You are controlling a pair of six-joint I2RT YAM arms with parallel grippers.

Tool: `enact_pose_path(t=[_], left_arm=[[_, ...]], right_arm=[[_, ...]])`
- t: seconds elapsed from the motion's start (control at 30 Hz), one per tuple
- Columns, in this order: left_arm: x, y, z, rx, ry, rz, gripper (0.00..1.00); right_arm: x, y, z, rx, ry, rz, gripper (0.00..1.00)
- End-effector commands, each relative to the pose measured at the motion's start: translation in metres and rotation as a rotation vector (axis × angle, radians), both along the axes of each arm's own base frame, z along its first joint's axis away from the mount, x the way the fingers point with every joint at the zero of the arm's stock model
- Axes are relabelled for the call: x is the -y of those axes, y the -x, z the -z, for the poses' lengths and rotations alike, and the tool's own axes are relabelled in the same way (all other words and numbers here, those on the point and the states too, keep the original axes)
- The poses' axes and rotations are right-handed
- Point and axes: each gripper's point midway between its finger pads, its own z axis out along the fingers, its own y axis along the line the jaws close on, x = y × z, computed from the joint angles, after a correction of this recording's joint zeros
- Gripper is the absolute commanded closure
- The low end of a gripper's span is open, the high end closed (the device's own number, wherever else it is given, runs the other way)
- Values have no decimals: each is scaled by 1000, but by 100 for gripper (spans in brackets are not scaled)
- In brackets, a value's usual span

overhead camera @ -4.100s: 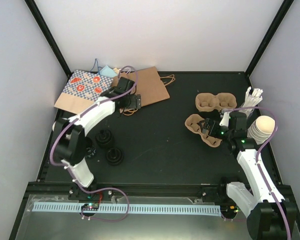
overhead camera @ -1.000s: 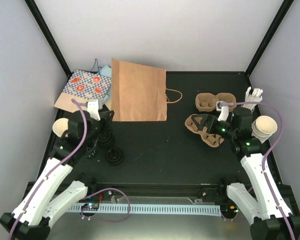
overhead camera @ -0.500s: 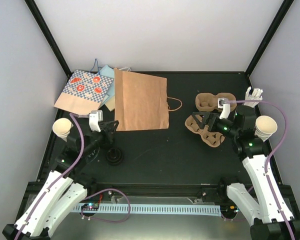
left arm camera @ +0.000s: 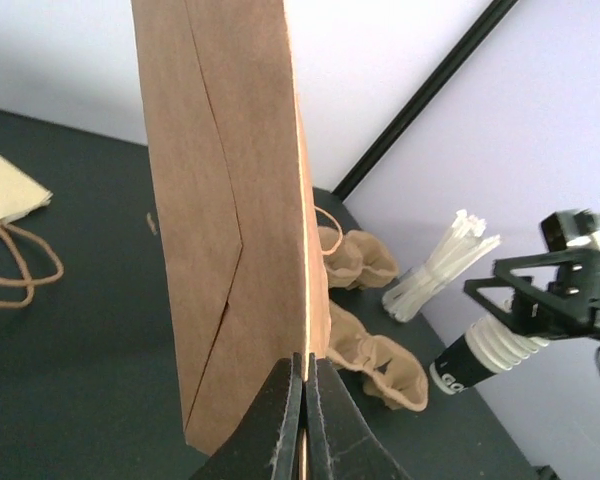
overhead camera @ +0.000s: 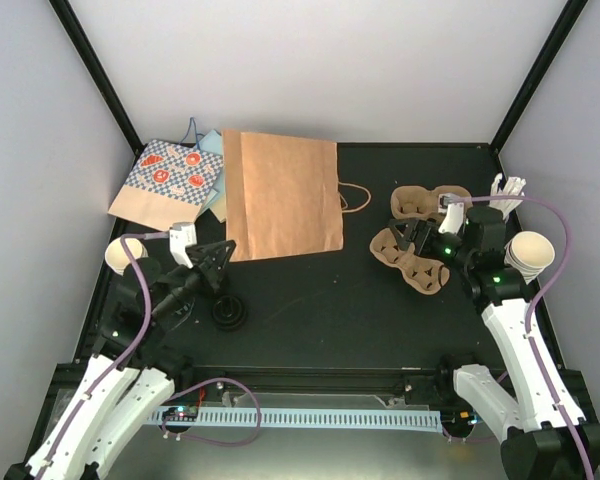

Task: Pack the takeout coffee

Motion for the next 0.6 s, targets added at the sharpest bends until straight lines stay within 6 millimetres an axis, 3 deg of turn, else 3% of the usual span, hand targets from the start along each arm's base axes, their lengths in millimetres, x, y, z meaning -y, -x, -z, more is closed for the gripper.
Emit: enact_pose_path(t=[0.0,0.27,0.57], left_arm=[[0,16,-57,100,98,37,98],[6,30,-94,128,181,107,98],[28,64,-137,224,295,345,98]], right_arm=[[17,-9,3,-4,37,120,4],[30,-10,23,-33,55,206,4],[8,-10,5,21,-17,84,9]])
